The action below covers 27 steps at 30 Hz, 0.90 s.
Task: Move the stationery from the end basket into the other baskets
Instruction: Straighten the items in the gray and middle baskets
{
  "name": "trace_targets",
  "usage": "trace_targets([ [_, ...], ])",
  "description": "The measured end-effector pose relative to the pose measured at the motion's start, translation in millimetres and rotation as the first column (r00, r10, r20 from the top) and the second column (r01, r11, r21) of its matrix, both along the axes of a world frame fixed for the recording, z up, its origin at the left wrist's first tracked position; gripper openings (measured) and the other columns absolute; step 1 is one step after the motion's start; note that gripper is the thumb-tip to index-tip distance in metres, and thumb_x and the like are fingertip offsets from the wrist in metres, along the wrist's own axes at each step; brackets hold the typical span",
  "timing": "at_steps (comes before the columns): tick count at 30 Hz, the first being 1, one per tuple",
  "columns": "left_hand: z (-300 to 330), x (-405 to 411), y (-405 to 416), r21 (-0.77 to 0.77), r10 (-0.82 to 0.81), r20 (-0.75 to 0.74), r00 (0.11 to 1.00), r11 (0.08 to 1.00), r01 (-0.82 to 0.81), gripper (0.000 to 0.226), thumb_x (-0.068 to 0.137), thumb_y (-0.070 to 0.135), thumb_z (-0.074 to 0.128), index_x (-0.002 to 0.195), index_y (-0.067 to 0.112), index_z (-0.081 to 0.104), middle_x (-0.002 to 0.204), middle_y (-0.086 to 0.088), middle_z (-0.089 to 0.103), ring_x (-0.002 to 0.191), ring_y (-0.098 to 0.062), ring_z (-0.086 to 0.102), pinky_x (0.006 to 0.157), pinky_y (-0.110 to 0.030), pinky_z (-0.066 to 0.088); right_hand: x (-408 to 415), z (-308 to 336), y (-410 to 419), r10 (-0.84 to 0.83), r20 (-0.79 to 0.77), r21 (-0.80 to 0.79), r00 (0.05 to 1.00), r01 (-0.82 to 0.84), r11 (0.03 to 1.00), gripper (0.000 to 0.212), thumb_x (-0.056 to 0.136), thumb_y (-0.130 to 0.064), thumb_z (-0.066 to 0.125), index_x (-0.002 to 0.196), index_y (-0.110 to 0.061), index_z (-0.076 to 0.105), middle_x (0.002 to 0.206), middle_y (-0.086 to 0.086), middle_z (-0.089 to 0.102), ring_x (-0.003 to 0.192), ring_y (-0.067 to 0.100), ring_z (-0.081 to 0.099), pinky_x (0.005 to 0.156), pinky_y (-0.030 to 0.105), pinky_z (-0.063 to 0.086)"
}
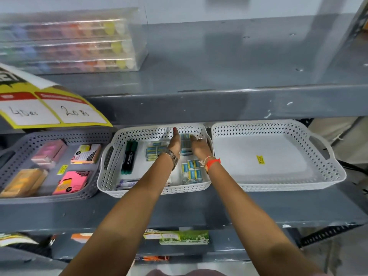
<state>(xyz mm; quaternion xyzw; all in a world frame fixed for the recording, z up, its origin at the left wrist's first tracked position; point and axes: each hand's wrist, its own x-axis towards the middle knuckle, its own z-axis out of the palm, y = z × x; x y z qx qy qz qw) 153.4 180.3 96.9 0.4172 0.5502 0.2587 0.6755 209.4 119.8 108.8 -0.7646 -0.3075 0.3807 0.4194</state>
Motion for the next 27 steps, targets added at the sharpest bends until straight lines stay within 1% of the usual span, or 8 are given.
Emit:
trace_targets([
  [1, -0.5, -1.9, -1.3, 0.045, -0.030, -0.052, 0.998, 0.998, 0.033, 0.073, 0.095, 0.058, 0.014, 0.148, 0.009, 0.017, 0.156, -0.013, 0.016, 0.143, -0.025, 0.021, 0.119, -0.038, 0.015, 0.2, 0.0, -3.3, 0.034, 0.049, -0.015, 0.998, -0.033, 0.999, 0.037, 0.100, -0.025, 0.032, 0.117, -0.003, 0.057, 0.106, 0.020, 0.062, 0.102, 0.031, 0.059, 0.090, 0.034, 0.044],
  [4, -2.7, -11.5, -14.6, 0.106, -0.085, -0.163, 0.983, 0.989, 0.103, 0.071, 0.096, 0.056, 0.015, 0.146, 0.006, 0.025, 0.153, -0.016, 0.024, 0.140, -0.027, 0.028, 0.117, -0.037, 0.019, -2.5, 1.7, -16.6, 0.101, 0.197, -0.103, 0.975, -0.082, 0.991, 0.036, 0.099, -0.015, 0.034, 0.118, 0.005, 0.059, 0.120, 0.022, 0.061, 0.114, 0.034, 0.058, 0.079, 0.024, 0.043],
  [7, -8.8, -18.1, -26.1, 0.095, -0.119, -0.229, 0.966, 0.985, 0.144, 0.074, 0.095, 0.058, 0.012, 0.146, 0.006, 0.025, 0.154, -0.016, 0.023, 0.139, -0.028, 0.029, 0.117, -0.038, 0.020, -6.7, -4.7, -21.1, 0.176, 0.301, -0.194, 0.937, -0.121, 0.973, 0.035, 0.097, -0.013, 0.037, 0.115, 0.006, 0.060, 0.124, 0.025, 0.061, 0.116, 0.037, 0.058, 0.091, 0.033, 0.047],
  [11, -14.8, -22.1, -34.9, -0.049, -0.051, -0.072, 0.996, 0.998, 0.047, 0.076, 0.092, 0.064, 0.014, 0.144, 0.012, 0.033, 0.150, -0.010, 0.033, 0.137, -0.027, 0.034, 0.115, -0.045, 0.023, -14.6, -10.5, -26.4, 0.203, 0.353, -0.255, 0.913, -0.115, 0.960, 0.037, 0.098, -0.017, 0.037, 0.120, 0.005, 0.057, 0.130, 0.025, 0.058, 0.120, 0.038, 0.055, 0.097, 0.036, 0.046],
  [15, -20.7, -22.1, -39.9, -0.099, 0.035, 0.087, 0.996, 0.995, -0.026, 0.070, 0.095, 0.058, 0.015, 0.139, 0.010, 0.041, 0.144, -0.010, 0.043, 0.132, -0.024, 0.041, 0.114, -0.042, 0.027, -21.8, -14.7, -32.4, 0.198, 0.376, -0.265, 0.905, -0.100, 0.959, 0.039, 0.099, -0.022, 0.036, 0.122, 0.003, 0.057, 0.131, 0.026, 0.057, 0.122, 0.038, 0.054, 0.100, 0.037, 0.045],
  [23, -11.5, -25.7, -45.9, -0.126, 0.014, 0.077, 0.997, 0.992, -0.005, 0.073, 0.093, 0.062, 0.014, 0.145, 0.012, 0.030, 0.151, -0.013, 0.032, 0.138, -0.027, 0.032, 0.116, -0.046, 0.023, -25.2, -15.1, -32.0, 0.182, 0.391, -0.264, 0.902, -0.079, 0.961, 0.043, 0.100, -0.025, 0.034, 0.121, 0.003, 0.057, 0.130, 0.026, 0.058, 0.122, 0.038, 0.054, 0.099, 0.037, 0.044],
  [25, -10.5, -30.8, -40.8, -0.053, 0.048, 0.033, 0.998, 0.998, -0.046, 0.068, 0.096, 0.055, 0.017, 0.143, 0.009, 0.032, 0.149, -0.015, 0.035, 0.132, -0.026, 0.039, 0.111, -0.041, 0.032, -27.0, -16.1, -27.0, 0.154, 0.439, -0.214, 0.885, -0.064, 0.975, 0.041, 0.100, -0.025, 0.034, 0.115, 0.004, 0.059, 0.124, 0.027, 0.061, 0.117, 0.039, 0.057, 0.097, 0.039, 0.046],
  [27, -8.8, -40.2, -32.2, 0.106, 0.178, 0.010, 0.984, 0.978, -0.178, 0.055, 0.100, 0.040, 0.025, 0.139, 0.003, 0.039, 0.143, -0.023, 0.041, 0.119, -0.030, 0.050, 0.091, -0.036, 0.045, -30.7, -13.3, -20.5, 0.099, 0.473, -0.096, 0.876, -0.060, 0.994, 0.038, 0.098, -0.021, 0.036, 0.107, 0.005, 0.061, 0.115, 0.028, 0.064, 0.108, 0.040, 0.061, 0.090, 0.041, 0.049],
])
